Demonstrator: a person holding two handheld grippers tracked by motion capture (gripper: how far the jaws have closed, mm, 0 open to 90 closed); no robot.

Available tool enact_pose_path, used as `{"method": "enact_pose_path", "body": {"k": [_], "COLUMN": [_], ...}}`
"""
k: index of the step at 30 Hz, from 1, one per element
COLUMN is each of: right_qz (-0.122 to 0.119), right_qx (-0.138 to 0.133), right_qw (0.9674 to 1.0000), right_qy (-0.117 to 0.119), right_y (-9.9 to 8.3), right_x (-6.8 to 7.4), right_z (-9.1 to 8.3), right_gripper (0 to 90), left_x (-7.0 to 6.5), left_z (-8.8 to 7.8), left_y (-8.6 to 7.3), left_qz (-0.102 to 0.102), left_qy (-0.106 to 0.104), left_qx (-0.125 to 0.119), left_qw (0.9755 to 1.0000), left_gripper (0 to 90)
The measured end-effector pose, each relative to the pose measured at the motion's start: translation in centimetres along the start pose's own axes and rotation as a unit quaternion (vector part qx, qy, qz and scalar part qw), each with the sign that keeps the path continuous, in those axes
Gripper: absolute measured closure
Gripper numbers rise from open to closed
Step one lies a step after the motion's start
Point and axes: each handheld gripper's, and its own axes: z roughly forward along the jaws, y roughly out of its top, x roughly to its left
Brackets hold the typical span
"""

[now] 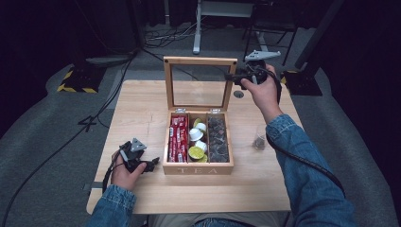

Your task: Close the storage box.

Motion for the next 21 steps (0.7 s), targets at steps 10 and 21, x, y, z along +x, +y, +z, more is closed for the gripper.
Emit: {"method": "enact_pose_path", "body": {"k": [10, 21], "right_qz": [-0.015, -0.045], "right_qx": [-0.017, -0.018], "right_qw": [0.9996, 0.9982], "right_qy": [0.018, 0.035], "right_y": [-1.0, -2.5], "right_x": [2.0, 4.9], "right_z": [-2.2, -5.4], "right_gripper": [56.7, 59.5], "left_x": [0.0, 0.0], "left_z": [0.1, 0.1], "left_y": [0.1, 0.1], "left_qz": [0.000, 0.000], "left_qy": [0.000, 0.001], "left_qx": [0.000, 0.000], "left_qw": [1.0000, 1.0000], "left_gripper": [17.1, 17.2]}}
